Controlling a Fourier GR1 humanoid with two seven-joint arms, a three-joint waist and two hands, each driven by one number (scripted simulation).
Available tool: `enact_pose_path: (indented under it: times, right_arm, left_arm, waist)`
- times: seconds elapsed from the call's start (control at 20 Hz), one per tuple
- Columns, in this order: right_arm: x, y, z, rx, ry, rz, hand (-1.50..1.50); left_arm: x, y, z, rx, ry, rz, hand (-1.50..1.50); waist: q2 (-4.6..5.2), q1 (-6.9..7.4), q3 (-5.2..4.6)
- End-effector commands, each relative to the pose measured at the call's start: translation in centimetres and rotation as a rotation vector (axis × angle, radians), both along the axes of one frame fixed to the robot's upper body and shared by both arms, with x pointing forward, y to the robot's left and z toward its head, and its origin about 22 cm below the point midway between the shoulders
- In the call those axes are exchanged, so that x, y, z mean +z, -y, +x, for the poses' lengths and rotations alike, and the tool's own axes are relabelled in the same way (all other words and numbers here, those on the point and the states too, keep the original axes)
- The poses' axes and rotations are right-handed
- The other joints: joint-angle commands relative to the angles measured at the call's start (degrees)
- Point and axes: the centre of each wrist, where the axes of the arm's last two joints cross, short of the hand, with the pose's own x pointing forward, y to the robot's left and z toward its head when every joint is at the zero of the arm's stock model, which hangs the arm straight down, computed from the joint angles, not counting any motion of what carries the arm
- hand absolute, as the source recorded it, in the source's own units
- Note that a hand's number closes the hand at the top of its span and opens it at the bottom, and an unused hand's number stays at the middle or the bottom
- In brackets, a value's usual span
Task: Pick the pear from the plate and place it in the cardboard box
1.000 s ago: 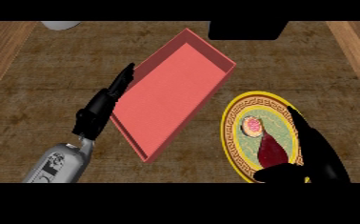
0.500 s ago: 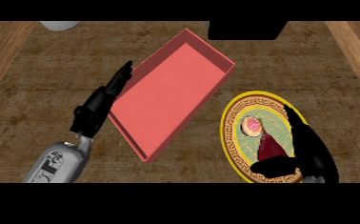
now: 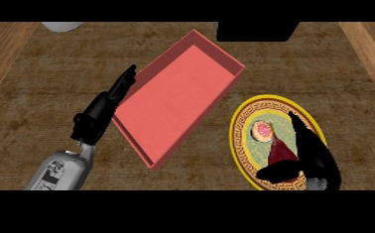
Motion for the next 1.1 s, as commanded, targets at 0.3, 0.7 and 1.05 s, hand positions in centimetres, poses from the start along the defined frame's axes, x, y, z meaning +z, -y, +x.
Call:
enact_pose_path:
  times: [0.3, 0.7, 1.05]
  right_arm:
    - [-1.4, -0.3, -0.2, -0.005, -0.104, -0.007, -1.5]
    - [-4.2, -0.3, -0.6, -0.022, -0.139, -0.037, -1.5]
    - [-5.0, -2.0, 2.1, 0.005, -0.17, -0.02, 1.5]
  left_arm:
    - [0.5, -0.1, 0.0, 0.008, 0.0, 0.015, 0.0]
    - [-0.1, -0.4, -0.7, -0.009, 0.008, -0.006, 0.0]
    - [-0.5, 1.0, -0.1, -0.007, 0.003, -0.004, 0.0]
  waist:
    - [-0.01, -0.06, 0.0]
    - [-0.03, -0.08, 0.0]
    - [0.03, 0.04, 0.0]
